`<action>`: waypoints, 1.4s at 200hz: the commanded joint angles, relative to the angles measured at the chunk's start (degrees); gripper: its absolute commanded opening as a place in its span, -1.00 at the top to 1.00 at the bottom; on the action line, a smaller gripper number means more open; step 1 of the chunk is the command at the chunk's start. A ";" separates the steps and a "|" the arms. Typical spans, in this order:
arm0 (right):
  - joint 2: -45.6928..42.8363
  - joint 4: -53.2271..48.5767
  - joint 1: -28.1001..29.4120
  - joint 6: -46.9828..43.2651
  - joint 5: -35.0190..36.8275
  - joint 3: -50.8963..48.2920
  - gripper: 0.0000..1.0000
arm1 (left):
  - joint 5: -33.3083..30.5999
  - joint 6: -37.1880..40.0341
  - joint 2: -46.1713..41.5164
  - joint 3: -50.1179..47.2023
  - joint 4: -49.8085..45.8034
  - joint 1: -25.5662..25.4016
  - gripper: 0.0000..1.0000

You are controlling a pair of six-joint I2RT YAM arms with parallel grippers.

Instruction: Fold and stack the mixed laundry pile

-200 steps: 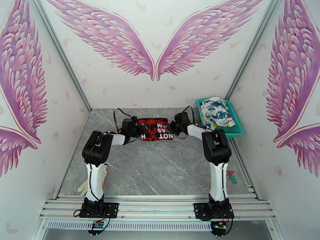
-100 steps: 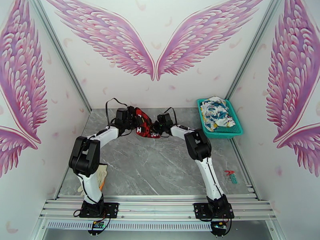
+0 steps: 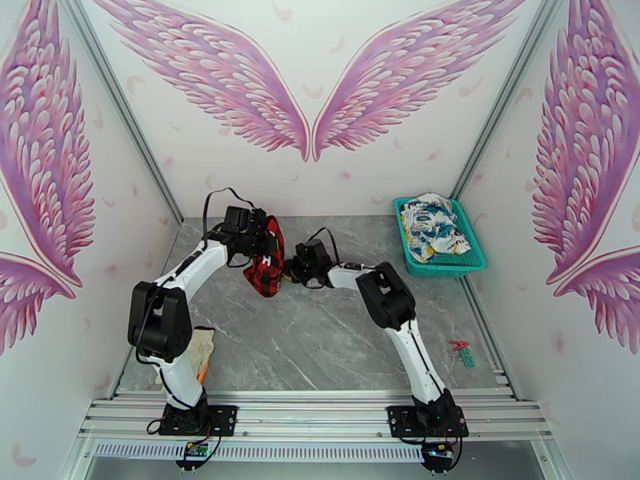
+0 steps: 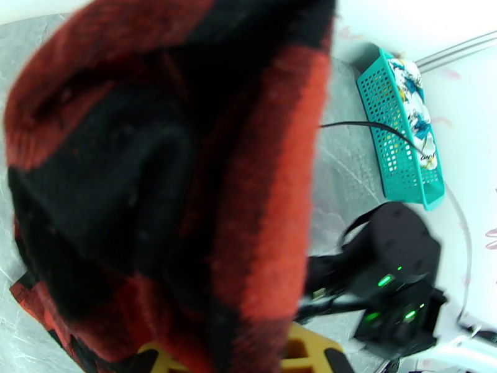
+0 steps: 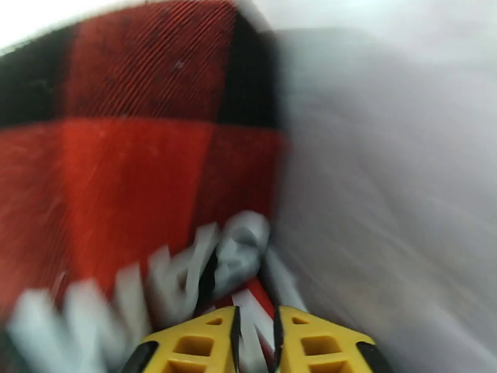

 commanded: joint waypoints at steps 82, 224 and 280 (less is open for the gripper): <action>-30.12 -14.62 -17.16 -22.74 6.42 -29.61 -0.07 | -2.67 -6.77 8.68 2.48 8.67 -13.77 0.55; -31.25 -30.48 -12.04 -37.59 14.75 -18.03 -0.58 | -7.16 -5.44 -2.60 -9.10 13.59 -9.24 -0.25; -17.32 -34.21 -10.41 -40.22 15.70 -2.05 -0.48 | -0.60 -0.32 -1.99 -18.19 15.08 -1.70 -0.31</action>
